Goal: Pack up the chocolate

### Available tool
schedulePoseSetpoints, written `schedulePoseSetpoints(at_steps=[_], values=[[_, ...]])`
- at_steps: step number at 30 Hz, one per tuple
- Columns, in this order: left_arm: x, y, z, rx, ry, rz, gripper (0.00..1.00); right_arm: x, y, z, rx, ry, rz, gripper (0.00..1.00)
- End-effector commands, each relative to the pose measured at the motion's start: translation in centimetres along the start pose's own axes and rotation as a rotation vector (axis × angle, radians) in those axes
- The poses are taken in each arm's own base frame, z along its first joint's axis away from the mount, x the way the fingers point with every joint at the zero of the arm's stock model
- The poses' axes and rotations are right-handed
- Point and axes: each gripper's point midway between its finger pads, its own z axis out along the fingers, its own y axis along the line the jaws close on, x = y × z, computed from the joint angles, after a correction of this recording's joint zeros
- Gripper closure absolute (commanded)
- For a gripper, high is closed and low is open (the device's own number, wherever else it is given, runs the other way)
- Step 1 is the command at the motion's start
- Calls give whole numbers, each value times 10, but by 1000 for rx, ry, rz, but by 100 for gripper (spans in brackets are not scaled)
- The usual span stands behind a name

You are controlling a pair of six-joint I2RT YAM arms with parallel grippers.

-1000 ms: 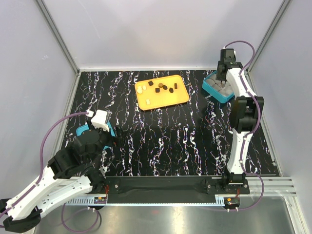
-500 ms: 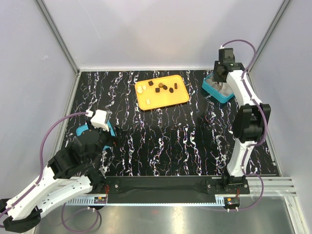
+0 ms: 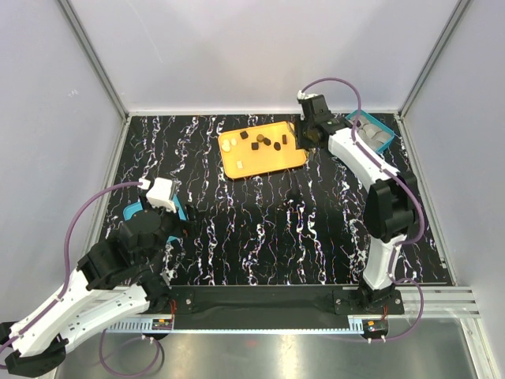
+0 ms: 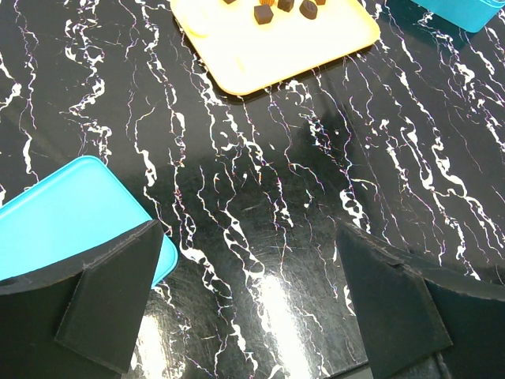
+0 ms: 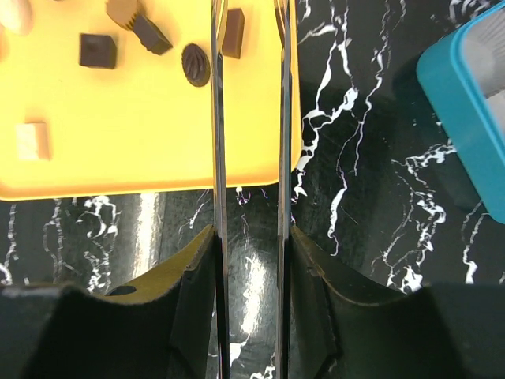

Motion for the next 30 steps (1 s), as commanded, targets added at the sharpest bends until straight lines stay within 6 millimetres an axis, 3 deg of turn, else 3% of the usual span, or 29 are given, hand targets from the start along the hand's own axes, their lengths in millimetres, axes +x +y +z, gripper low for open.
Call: schedulePoseSetpoints(at_steps=[1,8,17,30], values=[[-10,0,2,-14,-37,-9,1,-15,13,11,-18,-44,6,55],[-10,-1,2,-8,-38,-9,1,-5,25,30,-29,-5,-14,55],[-10,-2,2,1,-39,-11,1,5,22,45,2,28,-28,55],[-10,-2,1,-1,-40,-11,1,20,27,57,8,71,-45,59]])
